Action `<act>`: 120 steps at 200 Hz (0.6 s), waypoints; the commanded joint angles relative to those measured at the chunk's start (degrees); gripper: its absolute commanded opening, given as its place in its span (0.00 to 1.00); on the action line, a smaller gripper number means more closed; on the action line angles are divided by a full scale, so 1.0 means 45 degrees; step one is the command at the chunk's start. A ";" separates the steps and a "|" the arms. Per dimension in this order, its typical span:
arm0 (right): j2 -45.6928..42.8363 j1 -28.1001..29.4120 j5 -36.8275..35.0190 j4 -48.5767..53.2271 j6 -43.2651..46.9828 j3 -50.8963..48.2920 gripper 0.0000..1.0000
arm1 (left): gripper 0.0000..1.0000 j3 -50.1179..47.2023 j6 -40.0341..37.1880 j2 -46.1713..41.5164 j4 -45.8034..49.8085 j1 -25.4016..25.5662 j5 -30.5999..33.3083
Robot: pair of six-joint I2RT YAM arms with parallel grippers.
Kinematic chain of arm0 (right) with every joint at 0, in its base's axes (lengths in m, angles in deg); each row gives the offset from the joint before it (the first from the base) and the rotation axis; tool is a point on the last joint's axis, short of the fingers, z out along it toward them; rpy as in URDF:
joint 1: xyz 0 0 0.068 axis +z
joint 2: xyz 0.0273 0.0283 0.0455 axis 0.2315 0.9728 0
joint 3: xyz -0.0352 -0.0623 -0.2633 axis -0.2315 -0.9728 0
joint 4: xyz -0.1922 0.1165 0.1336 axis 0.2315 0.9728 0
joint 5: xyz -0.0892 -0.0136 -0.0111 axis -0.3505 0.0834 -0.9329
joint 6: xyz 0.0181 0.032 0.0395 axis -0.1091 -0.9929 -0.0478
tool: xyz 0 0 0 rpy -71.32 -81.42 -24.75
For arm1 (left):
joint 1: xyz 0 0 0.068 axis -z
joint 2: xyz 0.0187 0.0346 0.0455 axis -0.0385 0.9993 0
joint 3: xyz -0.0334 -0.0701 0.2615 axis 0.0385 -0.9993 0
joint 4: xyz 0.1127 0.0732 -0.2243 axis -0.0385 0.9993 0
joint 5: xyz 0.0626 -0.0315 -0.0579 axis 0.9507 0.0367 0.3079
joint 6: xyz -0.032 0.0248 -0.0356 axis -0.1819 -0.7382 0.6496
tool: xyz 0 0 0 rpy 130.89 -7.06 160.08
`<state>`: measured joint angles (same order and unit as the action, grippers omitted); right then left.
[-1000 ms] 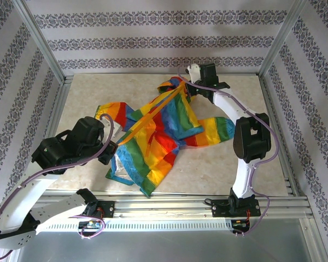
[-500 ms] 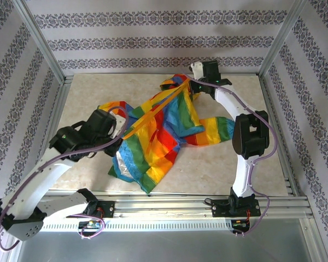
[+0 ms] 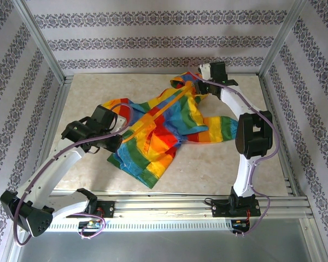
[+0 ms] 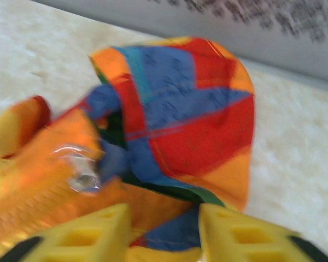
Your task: Zip up the jacket
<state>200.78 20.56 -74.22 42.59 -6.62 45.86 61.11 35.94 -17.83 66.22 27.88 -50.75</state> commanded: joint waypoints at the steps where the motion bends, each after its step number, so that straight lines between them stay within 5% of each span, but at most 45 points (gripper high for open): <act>1: -0.1178 -0.0375 -0.1014 -0.0648 -0.0249 -0.0689 0.50 | 0.36 0.0096 0.0048 0.0219 0.0885 -0.0291 0.0652; 26: -0.2184 -0.0377 -0.1269 -0.0637 -0.0186 -0.1350 0.56 | 0.51 0.0326 0.0242 0.0013 0.1125 -0.0420 0.1104; 106: -0.6796 -0.0355 -0.0994 -0.1211 -0.1097 -0.4264 0.64 | 0.73 0.2133 0.0264 -0.2065 0.0233 -0.0548 0.3399; 120: -0.7832 -0.0365 -0.1069 -0.1401 -0.1294 -0.4943 0.68 | 0.90 0.2321 -0.0069 -0.2587 -0.0454 -0.0548 0.4031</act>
<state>171.97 18.51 -78.92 38.05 -9.85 28.18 68.85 37.29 -26.05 68.17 26.09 -39.52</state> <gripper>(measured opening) 0.654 0.788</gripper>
